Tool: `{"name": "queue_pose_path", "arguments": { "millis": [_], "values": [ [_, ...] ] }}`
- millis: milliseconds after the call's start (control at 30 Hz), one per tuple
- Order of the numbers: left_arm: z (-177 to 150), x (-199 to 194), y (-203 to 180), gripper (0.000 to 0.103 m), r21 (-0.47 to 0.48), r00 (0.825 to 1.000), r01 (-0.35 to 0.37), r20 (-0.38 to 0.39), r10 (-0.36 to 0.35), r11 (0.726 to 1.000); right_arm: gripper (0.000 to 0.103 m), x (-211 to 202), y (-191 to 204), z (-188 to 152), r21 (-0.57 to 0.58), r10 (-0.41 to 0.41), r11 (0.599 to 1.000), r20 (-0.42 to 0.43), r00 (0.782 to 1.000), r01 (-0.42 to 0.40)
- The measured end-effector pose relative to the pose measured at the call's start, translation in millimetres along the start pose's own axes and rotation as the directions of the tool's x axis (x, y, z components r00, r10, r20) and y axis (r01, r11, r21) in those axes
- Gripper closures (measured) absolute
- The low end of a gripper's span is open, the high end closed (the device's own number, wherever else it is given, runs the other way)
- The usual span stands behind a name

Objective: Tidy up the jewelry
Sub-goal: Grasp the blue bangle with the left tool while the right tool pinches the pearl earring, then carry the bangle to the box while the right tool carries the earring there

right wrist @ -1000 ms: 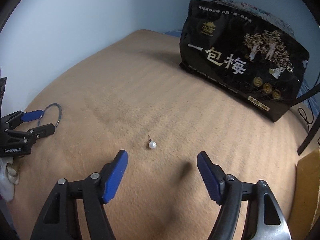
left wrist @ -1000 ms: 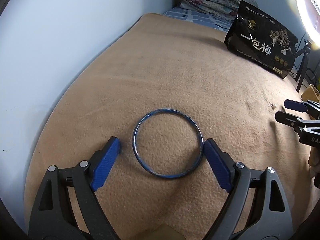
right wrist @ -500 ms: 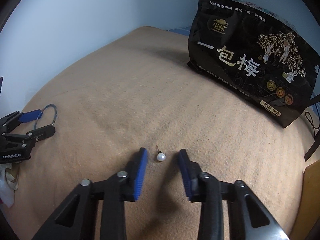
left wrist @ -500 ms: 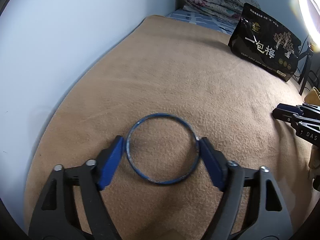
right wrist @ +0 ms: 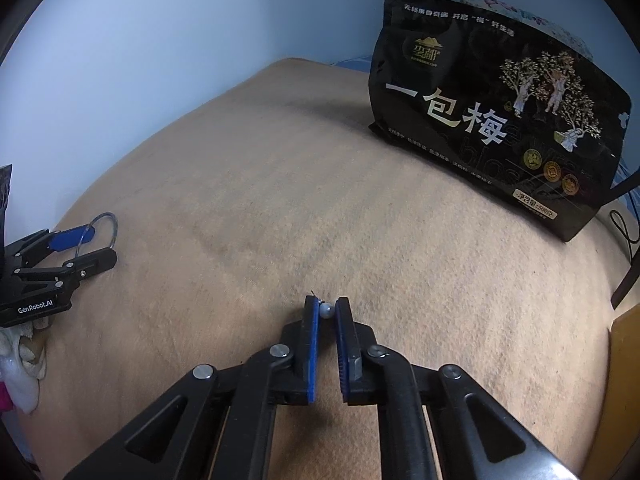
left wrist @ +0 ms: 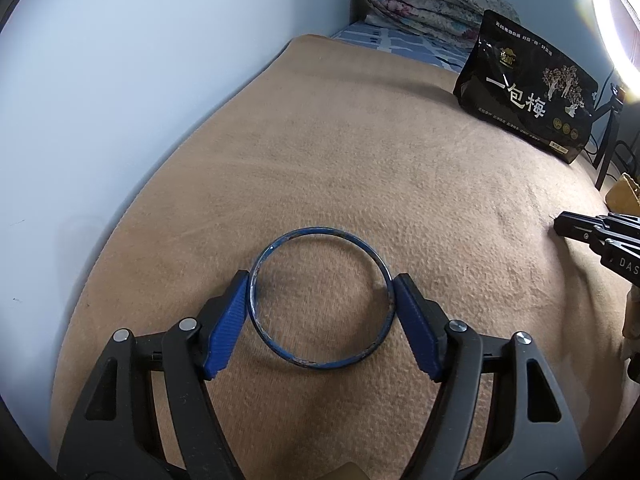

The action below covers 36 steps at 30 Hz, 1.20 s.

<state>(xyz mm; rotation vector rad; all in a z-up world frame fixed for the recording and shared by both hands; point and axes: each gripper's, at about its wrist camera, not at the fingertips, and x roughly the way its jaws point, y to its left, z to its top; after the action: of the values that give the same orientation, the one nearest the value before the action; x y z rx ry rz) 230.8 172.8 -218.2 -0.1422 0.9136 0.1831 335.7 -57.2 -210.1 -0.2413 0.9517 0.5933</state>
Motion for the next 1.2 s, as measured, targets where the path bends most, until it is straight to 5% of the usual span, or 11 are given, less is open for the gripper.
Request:
{"name": "queue_pose_path", "arguments": {
  "millis": [700, 1200],
  "values": [
    [4.4, -75.0, -16.8, 0.03, 0.022, 0.994, 0.045, 0.094, -0.047, 0.999, 0.097, -107.6, -4.0, -7.6, 0.036, -0.009, 0.999, 0.153, 0.988, 0.003],
    [16.9, -135.8, -92.3, 0.03, 0.113, 0.969, 0.172, 0.158, -0.189, 0.979, 0.097, -202.0, -29.5, -38.0, 0.083, -0.081, 0.994, 0.219, 0.972, 0.064]
  ]
}}
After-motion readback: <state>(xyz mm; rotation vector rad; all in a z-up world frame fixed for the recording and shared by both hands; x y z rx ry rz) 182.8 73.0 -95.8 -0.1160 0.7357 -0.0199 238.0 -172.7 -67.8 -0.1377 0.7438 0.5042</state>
